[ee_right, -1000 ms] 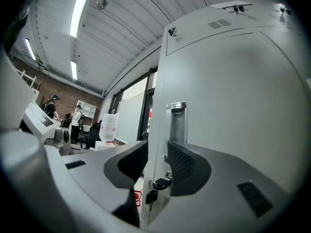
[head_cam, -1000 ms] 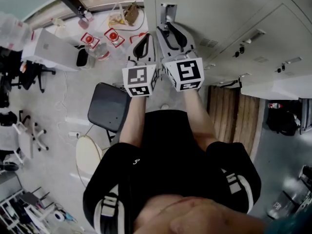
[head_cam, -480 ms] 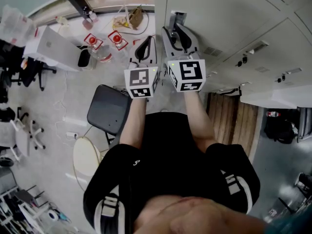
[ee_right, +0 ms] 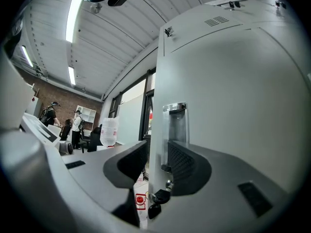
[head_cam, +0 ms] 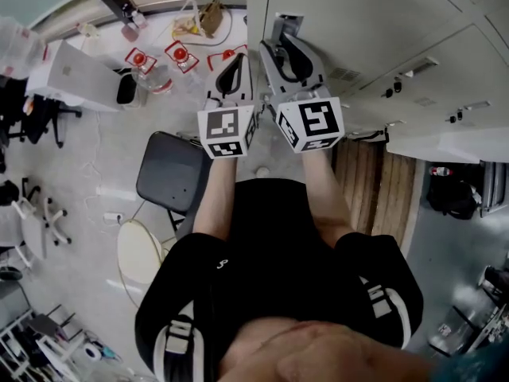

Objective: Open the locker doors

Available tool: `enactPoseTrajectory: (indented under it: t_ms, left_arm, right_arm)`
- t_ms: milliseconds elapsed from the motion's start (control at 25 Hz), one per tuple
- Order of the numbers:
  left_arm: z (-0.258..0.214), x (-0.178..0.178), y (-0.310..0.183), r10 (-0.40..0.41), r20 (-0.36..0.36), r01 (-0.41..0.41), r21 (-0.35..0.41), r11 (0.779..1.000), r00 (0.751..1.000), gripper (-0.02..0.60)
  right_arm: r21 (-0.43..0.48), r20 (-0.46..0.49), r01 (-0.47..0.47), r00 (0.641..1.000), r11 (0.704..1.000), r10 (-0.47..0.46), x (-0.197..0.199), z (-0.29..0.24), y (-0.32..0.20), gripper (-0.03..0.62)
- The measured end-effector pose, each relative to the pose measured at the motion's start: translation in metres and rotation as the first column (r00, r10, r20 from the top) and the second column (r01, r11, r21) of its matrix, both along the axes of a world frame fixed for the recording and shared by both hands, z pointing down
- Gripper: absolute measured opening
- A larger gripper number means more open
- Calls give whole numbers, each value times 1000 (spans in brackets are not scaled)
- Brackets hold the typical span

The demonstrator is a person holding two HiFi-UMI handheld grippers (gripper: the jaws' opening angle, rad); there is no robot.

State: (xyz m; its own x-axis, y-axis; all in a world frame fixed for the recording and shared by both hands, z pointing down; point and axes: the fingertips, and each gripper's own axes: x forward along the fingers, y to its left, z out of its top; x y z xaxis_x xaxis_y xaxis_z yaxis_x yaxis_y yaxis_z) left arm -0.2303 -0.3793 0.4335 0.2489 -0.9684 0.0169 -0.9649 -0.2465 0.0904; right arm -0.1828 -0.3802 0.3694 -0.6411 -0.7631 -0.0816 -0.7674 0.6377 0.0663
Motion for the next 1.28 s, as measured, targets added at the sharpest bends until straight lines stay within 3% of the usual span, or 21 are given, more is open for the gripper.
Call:
enactPoseTrajectory:
  t_ms: [1280]
  left_arm:
    - [3, 23, 52, 98, -45, -98, -4, 995, 994, 9]
  right_arm:
    - [-19, 86, 48, 995, 999, -47, 19, -2, 80, 169]
